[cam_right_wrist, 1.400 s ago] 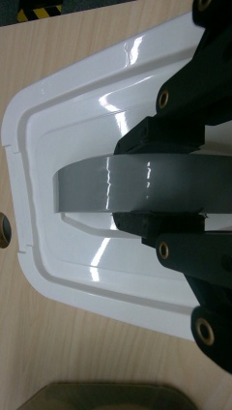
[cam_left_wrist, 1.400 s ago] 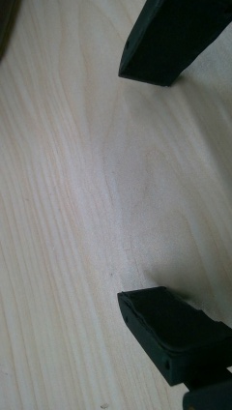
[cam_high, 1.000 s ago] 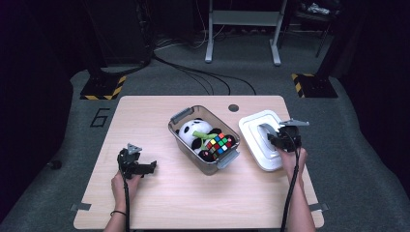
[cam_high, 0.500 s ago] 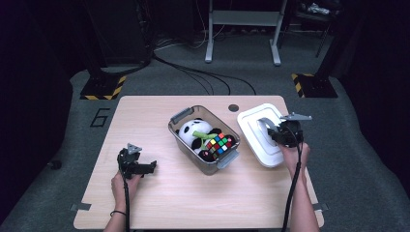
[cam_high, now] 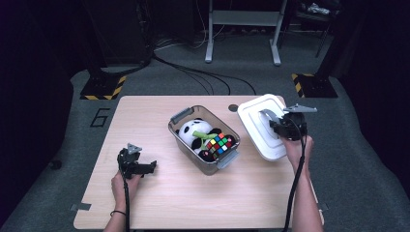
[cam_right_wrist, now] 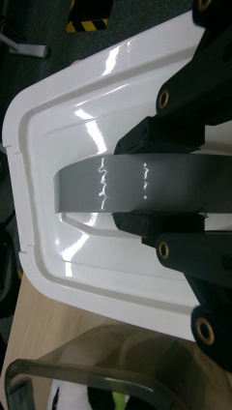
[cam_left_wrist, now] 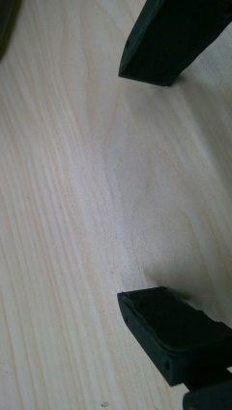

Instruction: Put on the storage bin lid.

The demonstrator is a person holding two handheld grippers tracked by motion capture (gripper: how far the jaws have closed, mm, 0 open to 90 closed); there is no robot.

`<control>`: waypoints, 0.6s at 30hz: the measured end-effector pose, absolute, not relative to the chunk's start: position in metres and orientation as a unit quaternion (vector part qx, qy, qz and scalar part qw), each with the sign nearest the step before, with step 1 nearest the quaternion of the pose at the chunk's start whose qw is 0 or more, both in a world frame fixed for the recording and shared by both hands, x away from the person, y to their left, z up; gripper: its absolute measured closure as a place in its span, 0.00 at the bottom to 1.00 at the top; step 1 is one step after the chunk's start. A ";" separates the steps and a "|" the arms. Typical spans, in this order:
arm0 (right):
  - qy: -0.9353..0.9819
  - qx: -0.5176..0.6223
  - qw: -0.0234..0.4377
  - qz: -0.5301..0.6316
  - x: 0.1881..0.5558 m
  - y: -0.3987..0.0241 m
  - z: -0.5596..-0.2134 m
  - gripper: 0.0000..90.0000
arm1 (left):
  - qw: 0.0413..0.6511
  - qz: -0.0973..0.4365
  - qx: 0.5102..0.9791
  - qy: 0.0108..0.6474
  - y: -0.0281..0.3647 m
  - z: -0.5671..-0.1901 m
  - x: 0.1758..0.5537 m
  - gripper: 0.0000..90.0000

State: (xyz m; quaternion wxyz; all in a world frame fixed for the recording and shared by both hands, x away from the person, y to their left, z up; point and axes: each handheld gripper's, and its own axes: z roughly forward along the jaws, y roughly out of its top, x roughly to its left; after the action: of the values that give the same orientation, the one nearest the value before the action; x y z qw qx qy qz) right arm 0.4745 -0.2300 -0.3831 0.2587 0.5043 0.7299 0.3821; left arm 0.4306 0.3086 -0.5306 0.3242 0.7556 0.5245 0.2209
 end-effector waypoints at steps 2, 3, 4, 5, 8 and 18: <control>0.730 0.500 0.261 0.386 0.474 -0.228 -0.376 0.74 | 0.324 0.221 0.756 0.524 0.309 -0.531 0.431 0.00; 0.730 0.497 0.262 0.388 0.474 -0.228 -0.372 0.74 | 0.325 0.221 0.755 0.525 0.309 -0.531 0.431 0.00; 0.730 0.498 0.262 0.389 0.474 -0.227 -0.370 0.74 | 0.324 0.221 0.756 0.525 0.309 -0.531 0.431 0.00; 0.730 0.495 0.262 0.391 0.474 -0.226 -0.366 0.74 | 0.325 0.221 0.755 0.525 0.309 -0.531 0.431 0.00; 0.731 0.489 0.263 0.396 0.474 -0.222 -0.356 0.74 | 0.324 0.221 0.756 0.525 0.309 -0.531 0.431 0.00; 0.738 0.472 0.252 0.410 0.474 -0.205 -0.333 0.74 | 0.325 0.221 0.755 0.524 0.309 -0.531 0.431 0.00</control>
State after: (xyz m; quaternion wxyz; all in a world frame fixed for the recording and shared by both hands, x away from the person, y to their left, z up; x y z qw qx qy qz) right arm 0.4740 -0.2055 -0.3329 0.2516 0.4722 0.7384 0.4105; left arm 0.4307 0.3086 -0.5306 0.3247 0.7554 0.5245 0.2211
